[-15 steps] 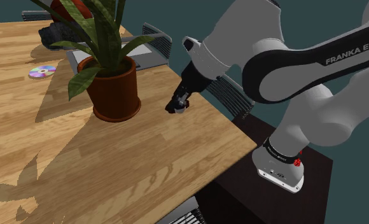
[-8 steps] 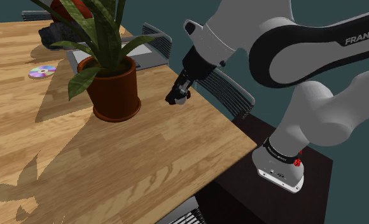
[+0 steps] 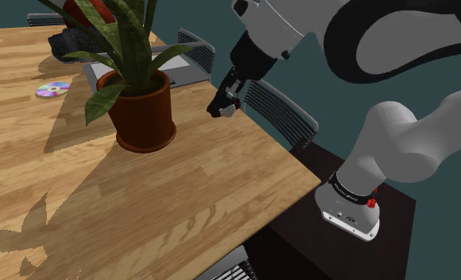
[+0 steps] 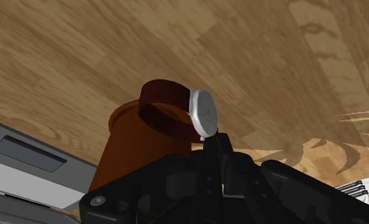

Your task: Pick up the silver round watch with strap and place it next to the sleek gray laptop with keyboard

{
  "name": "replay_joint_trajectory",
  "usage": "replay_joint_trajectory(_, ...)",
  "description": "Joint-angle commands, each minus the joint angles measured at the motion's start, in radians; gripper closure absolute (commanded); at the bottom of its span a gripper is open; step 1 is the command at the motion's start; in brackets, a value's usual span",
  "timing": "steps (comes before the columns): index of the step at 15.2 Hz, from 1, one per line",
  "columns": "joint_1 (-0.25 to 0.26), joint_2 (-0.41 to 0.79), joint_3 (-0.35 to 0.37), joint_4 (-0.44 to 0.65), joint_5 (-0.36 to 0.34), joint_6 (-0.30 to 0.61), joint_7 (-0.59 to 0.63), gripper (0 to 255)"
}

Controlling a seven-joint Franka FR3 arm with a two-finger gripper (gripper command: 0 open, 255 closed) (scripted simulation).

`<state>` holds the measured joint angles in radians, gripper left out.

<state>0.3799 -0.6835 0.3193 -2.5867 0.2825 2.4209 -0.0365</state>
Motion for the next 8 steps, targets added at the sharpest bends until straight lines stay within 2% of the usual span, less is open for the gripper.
replay_joint_trajectory(1,-0.003,-0.008,-0.005,0.022,-0.005,-0.03,0.002,255)
replay_joint_trajectory(8,-0.013,-0.018,-0.019,0.109,-0.023,-0.127,0.009,255)
